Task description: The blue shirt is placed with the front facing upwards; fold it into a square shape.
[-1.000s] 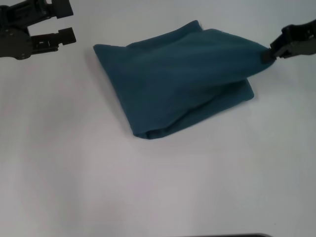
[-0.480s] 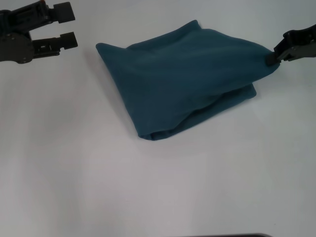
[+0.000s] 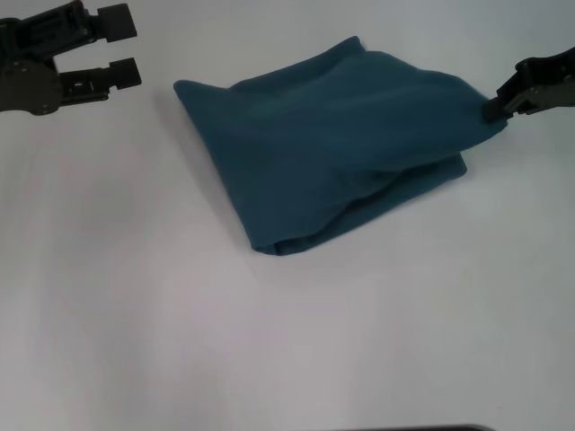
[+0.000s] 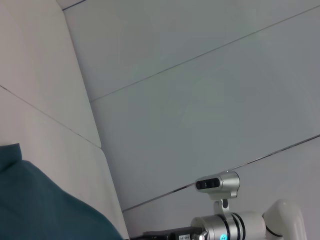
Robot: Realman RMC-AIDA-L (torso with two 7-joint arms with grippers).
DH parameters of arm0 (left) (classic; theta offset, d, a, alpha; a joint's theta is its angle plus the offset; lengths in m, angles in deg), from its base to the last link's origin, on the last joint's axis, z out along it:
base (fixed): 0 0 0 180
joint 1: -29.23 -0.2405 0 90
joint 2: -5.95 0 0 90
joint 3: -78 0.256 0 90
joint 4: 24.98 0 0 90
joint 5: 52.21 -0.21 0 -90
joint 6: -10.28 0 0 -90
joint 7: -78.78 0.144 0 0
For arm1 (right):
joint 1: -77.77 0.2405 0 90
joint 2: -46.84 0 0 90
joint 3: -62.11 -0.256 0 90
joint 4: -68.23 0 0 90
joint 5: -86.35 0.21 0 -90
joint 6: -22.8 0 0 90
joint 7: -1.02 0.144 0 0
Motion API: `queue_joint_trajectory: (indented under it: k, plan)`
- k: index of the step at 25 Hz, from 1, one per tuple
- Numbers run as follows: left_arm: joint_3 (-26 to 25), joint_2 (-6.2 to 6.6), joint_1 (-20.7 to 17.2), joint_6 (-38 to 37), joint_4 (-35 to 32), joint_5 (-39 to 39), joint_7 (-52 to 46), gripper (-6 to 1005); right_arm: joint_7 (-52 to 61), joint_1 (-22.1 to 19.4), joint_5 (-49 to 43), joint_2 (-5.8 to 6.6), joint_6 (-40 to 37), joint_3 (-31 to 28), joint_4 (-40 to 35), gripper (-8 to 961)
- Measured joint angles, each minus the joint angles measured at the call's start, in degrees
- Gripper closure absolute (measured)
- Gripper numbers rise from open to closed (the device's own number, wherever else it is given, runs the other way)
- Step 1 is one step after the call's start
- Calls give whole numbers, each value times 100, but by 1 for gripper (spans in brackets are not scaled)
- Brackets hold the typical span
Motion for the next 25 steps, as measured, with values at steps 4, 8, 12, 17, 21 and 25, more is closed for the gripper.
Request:
queue_joint_trajectory:
  k: [4, 8, 12, 17, 21, 25]
  plan:
    - [-10, -1, -1, -13, 0, 0, 2, 159, 71, -3, -28, 89, 49, -36, -13, 830]
    - [-28, -1, -7, -19, 0, 0, 3, 161, 71, -8, 47, 217, 123, -155, -83, 785]
    - [-64, 8, -12, -22, 0, 3, 5, 163, -38, 3, 624, 262, -65, -333, -156, 635]
    - [-104, 65, -76, 12, 0, 33, 2, 165, -226, 169, 976, 155, -554, -200, 99, 595]
    - [-121, 136, -133, 31, 0, 36, -19, 167, -228, 274, 976, -31, -642, 24, 340, 597]
    - [-327, 230, -157, 40, -1, 3, -71, 169, -219, 372, 990, -176, -620, 143, 635, 600]
